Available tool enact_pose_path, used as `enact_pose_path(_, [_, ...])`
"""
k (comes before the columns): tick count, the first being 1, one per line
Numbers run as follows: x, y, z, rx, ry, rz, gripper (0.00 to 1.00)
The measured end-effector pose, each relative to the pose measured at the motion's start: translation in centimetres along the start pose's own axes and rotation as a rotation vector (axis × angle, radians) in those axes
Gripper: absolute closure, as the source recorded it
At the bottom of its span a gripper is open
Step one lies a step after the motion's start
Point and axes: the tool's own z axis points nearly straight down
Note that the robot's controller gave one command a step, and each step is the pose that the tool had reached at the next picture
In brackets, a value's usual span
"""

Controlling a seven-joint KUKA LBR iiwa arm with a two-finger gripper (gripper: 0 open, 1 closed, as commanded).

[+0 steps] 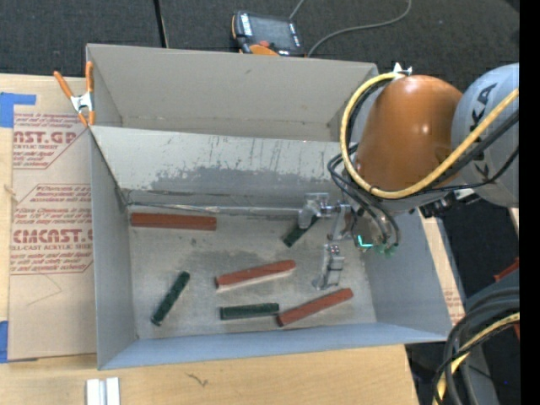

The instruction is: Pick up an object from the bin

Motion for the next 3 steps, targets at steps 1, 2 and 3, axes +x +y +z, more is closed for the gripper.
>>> enact_pose_path(1, [-0.9, 4.6, 15.7, -0.001, 0.000, 0.058, 0.00])
enact_pose_path(2, [-1.1, 4.6, 15.0, -0.002, -0.004, 0.058, 1.00])
enact_pose_path(3, [-4.5, 7.1, -3.9, 0.000, -0.019, -0.155, 1.00])
